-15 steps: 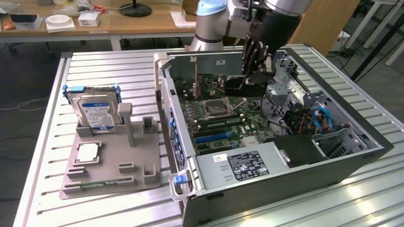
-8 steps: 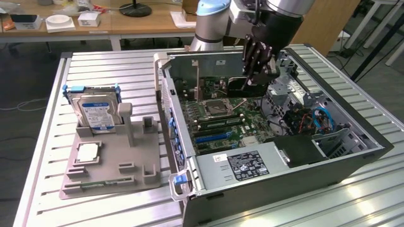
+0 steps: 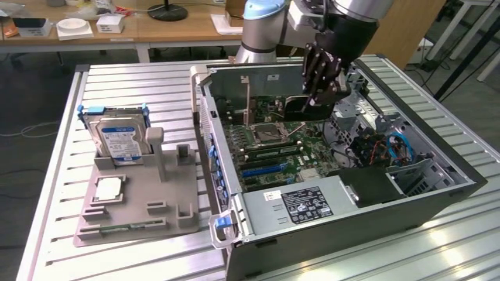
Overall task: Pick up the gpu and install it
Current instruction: 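Insert the gpu into the slot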
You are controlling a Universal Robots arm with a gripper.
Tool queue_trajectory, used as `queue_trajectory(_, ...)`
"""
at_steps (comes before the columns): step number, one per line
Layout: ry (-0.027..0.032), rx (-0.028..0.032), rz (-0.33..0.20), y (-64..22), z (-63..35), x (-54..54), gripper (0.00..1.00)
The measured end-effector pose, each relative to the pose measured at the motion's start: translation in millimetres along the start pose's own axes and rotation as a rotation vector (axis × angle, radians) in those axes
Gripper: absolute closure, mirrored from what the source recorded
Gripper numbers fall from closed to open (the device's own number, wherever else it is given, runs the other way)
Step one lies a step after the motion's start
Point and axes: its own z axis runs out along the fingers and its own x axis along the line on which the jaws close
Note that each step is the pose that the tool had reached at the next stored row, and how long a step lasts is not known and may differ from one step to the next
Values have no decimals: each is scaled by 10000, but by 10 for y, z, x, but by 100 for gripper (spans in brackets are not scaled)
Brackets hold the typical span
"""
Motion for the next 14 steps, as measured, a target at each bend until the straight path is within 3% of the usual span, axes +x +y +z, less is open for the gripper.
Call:
queue_trajectory(3, 20, -155, 12, -111, 1, -10, 72)
queue_trajectory(5, 28, -214, 13, -137, -1, -12, 72)
queue_trajectory(9, 227, -909, 28, -158, -2, -14, 72)
queue_trajectory(10, 249, -975, -59, -158, 0, -14, 72)
queue_trajectory(14, 345, -1000, -690, -164, 38, -12, 72)
